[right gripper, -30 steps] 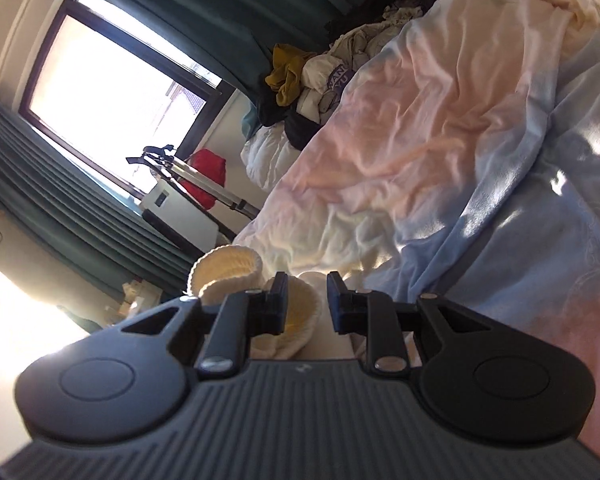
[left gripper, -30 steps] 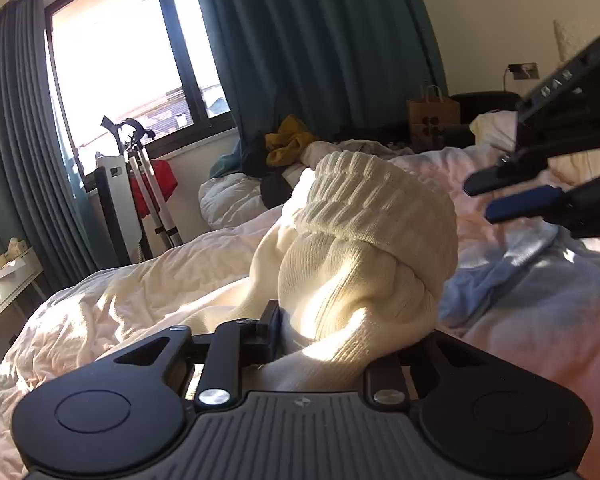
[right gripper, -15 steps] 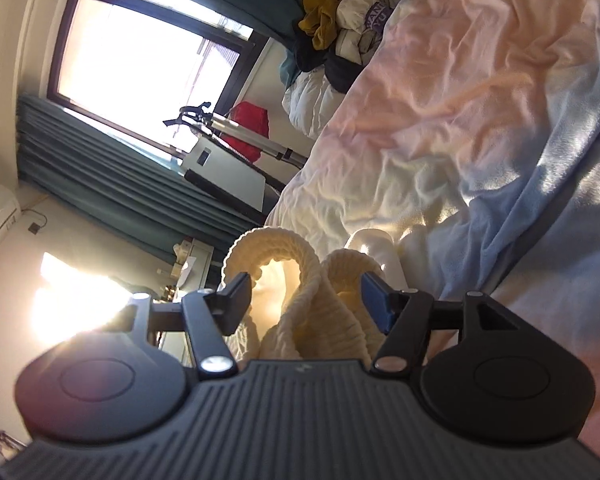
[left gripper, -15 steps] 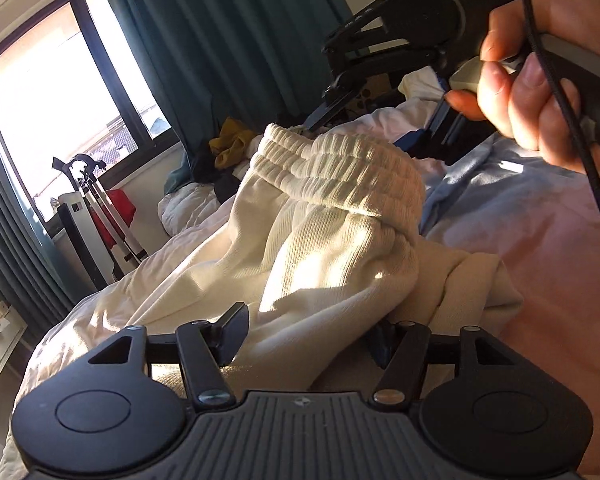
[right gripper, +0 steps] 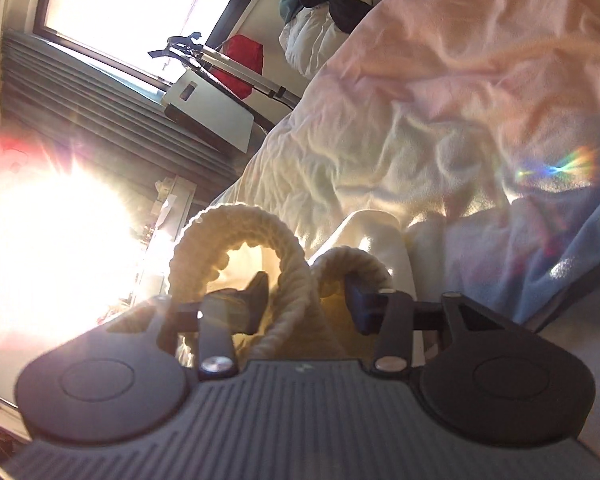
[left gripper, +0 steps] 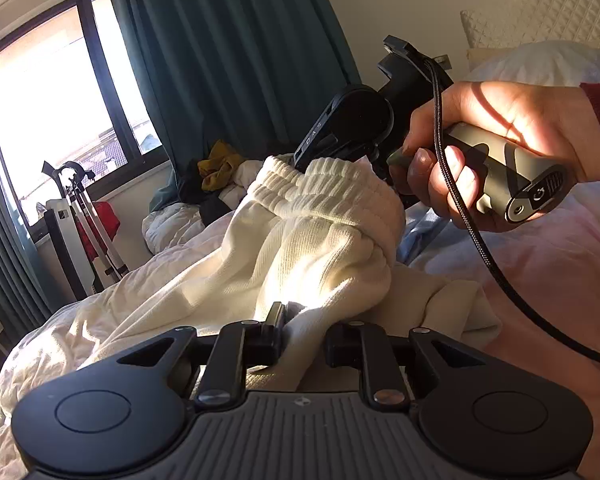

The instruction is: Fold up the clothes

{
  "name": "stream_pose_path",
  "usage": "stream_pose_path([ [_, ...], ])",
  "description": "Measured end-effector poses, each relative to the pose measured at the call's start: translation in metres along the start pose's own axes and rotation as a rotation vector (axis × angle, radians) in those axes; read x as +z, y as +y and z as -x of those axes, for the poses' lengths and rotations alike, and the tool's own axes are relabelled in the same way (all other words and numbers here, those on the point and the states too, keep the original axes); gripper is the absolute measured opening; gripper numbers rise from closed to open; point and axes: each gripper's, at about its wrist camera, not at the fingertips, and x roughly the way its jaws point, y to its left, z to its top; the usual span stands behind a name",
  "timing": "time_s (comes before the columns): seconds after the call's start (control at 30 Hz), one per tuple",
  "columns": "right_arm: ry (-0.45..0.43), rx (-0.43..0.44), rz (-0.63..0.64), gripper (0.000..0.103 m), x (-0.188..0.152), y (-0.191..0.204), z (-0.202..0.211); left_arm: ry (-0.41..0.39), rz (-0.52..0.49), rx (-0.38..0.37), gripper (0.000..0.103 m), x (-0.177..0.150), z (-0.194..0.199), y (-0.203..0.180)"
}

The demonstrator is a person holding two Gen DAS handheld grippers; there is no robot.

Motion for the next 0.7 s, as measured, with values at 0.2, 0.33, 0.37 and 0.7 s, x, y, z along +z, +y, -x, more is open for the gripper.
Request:
stream_pose_path([
  [0.2, -0.048, 0.092, -0.041, 0.021, 0.007, 0.001, 0.015, -0.024, -0.004, -0.023, 0.012, 0.002, 0.018, 0.002],
  [0.33, -0.104, 0.115, -0.015, 0.021, 0.012, 0.01, 0.032, -0.052, -0.034, -0.053, 0.011, 0.001, 0.027, 0.0],
  [0.37, -0.113, 0.1, 0.0, 0.021, 0.012, 0.011, 0.034, -0.042, -0.029, -0.063, 0.011, -0.001, 0.025, -0.001],
  [0.7, -0.063, -0.037, -0.089, 0.021, 0.004, -0.04, 0.016, 0.042, 0.088, -0.135, 0.011, -0.012, 0.009, 0.007],
])
